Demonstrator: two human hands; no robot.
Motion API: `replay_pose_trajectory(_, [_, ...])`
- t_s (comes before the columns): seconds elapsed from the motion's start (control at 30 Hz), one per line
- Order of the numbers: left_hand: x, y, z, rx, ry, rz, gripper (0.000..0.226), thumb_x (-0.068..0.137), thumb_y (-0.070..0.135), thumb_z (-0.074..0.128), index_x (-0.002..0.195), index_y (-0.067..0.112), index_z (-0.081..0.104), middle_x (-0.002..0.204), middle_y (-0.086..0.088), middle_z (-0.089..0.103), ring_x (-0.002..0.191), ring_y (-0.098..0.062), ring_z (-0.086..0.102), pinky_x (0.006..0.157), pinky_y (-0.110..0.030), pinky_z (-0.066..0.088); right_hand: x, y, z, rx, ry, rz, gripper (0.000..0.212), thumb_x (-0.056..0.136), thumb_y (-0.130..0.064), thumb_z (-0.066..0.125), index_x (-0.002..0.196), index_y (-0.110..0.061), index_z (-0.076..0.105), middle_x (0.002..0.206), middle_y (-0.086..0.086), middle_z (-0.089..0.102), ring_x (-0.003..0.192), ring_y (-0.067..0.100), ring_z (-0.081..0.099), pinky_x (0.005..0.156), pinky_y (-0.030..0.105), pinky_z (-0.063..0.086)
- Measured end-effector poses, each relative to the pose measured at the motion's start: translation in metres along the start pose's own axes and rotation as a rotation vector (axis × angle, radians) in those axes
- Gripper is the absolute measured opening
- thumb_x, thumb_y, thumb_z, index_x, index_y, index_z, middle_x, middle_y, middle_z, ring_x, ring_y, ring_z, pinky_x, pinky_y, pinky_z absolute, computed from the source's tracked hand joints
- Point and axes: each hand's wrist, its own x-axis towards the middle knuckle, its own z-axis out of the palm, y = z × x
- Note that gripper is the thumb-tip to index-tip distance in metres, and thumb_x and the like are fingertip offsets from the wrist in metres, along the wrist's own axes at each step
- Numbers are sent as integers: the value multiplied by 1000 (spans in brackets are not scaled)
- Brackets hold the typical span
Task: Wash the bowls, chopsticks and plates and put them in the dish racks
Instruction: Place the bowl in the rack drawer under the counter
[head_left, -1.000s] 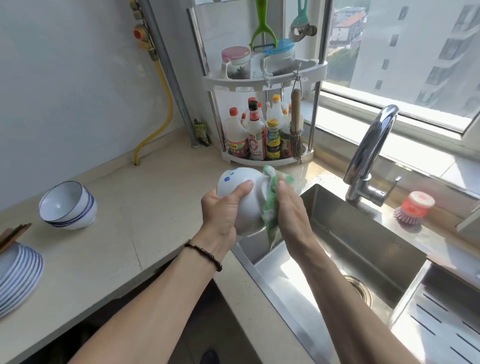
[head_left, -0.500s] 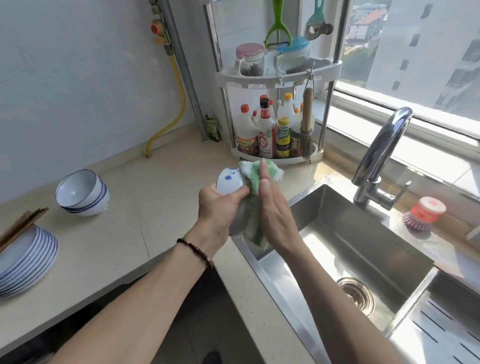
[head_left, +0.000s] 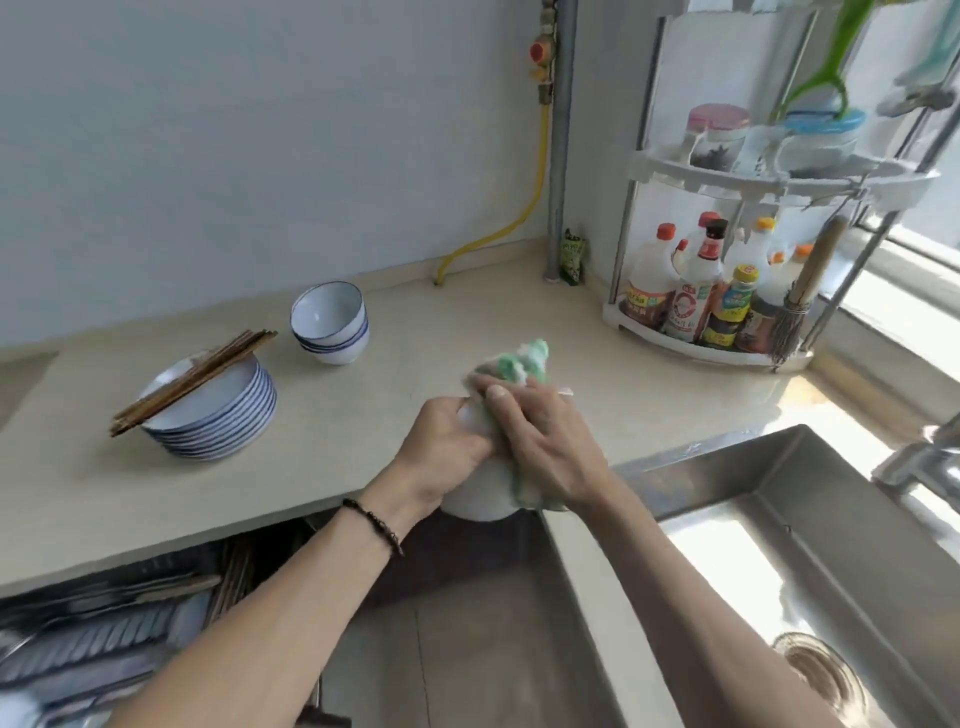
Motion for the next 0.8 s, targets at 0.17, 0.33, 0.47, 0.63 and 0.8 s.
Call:
replay_pose_trajectory(0.17, [-41,-21,-84,43,23,5,35,58,12,90,89,6,74,87,-9,76,76,-17,70,71,-33,57,16,-25,80,381,-111,208,38,106,-33,40,118,-18,73,119,-3,73,116,15,65,102,34,48])
replay_pose_trajectory(0.33, [-77,-56,-183,-422,206,-77,59,41,29,87,96,10,75,99,-12,77,88,-26,72,76,-42,60,2,-61,183,982,-73,737,47,102,-47,39,116,-16,71,110,14,73,103,34,68,86,43,55])
replay_pose_trajectory(0.47, [-100,-101,-244,-551,457,-95,65,38,36,86,98,14,74,101,-10,77,94,-29,71,82,-48,58,-15,-90,286,1183,56,1026,52,99,-55,42,126,-17,65,118,16,71,106,37,65,96,53,48])
replay_pose_trajectory(0.63, [-141,-166,-300,-451,615,-196,46,52,28,85,93,15,71,90,-5,76,87,-29,72,70,-41,60,-27,-106,381,986,76,1175,37,99,-30,46,114,2,58,104,15,61,95,32,63,102,54,46])
replay_pose_trajectory(0.8, [-171,-208,-365,-276,689,-255,26,73,16,87,89,18,67,89,-3,71,82,-21,68,64,-30,54,-36,-118,436,710,-69,1118,22,93,-18,61,100,2,69,86,21,70,76,33,65,73,44,58])
